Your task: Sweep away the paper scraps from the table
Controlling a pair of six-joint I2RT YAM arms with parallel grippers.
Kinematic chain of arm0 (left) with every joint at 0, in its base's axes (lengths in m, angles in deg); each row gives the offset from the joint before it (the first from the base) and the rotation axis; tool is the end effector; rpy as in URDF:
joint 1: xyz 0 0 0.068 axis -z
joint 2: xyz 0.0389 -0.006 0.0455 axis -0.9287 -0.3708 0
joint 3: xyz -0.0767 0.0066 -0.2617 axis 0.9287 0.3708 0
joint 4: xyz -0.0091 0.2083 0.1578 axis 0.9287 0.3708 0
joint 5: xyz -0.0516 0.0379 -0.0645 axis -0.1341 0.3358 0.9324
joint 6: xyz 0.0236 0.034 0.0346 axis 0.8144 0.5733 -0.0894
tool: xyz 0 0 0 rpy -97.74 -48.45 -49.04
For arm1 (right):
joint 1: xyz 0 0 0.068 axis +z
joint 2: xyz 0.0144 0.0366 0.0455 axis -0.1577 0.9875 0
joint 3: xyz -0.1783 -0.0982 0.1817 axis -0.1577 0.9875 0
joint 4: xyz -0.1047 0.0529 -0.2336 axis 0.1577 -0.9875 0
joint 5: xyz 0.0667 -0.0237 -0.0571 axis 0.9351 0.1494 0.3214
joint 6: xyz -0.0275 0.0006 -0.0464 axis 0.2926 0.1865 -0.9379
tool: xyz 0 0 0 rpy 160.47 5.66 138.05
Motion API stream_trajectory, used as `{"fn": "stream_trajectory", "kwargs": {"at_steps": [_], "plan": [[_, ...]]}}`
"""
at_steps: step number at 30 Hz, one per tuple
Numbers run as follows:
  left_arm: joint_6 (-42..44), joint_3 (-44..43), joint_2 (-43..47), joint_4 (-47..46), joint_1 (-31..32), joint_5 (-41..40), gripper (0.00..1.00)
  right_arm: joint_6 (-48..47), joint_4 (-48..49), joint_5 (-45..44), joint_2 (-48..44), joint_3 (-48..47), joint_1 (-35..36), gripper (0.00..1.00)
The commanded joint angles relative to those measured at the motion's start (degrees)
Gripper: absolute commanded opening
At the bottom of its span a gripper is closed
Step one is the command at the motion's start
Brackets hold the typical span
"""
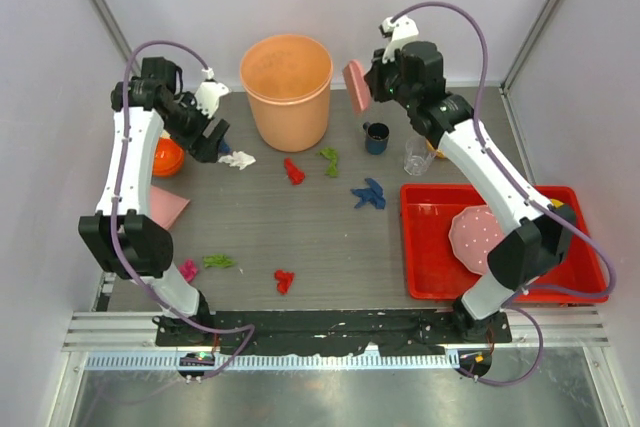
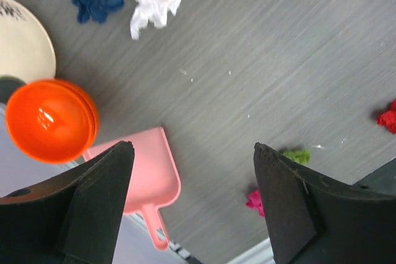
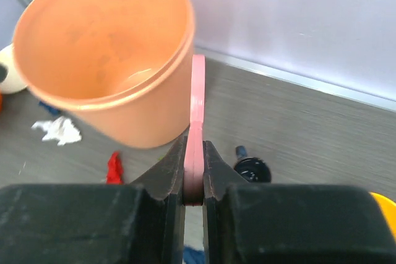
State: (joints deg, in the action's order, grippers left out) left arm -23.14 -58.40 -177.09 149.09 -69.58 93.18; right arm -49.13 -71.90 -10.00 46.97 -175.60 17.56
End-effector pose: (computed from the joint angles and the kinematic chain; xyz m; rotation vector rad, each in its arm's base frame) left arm 0.3172 -0.0032 0.3744 0.9294 2.4825 -0.1949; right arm 0.3314 0.1646 0.4216 -0.3630 1.7997 0.3221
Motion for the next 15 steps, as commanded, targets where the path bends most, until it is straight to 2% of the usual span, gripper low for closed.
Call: {"fn": "stream_trajectory", "kwargs": {"at_steps": [1, 4, 7, 9, 12, 15], "plan": [[-1.29, -3.89, 1.43, 7.48, -0.85, 8.77, 0.82, 5.31, 2.51, -2.86, 2.79, -8.49, -5.26, 0.01], [-5.07, 5.85, 6.95, -1.21, -0.85, 9.05, 0.82, 2.96, -2.16, 0.30, 3.67, -10.70, -7.38, 0.01], [-11.13, 18.85, 14.33, -14.04, -1.03, 3.37, 0.82, -0.22, -4.62, 1.27, 3.68, -8.69, -7.30, 0.01], [-14.81, 27.36, 17.86, -22.36, -1.03, -0.25, 0.85, -0.74, -4.98, 5.40, 2.80, -6.75, -7.38, 0.01], [-13.01, 34.68, 23.67, -26.19, -1.12, -4.39, 0.88, -0.57, -3.14, 8.29, 1.48, -3.33, -7.38, 0.01], [-12.46, 37.77, 25.79, -25.68, -1.90, -7.03, 0.89, -0.31, -1.55, 12.77, 1.30, -1.21, -7.30, 0.01]]}}
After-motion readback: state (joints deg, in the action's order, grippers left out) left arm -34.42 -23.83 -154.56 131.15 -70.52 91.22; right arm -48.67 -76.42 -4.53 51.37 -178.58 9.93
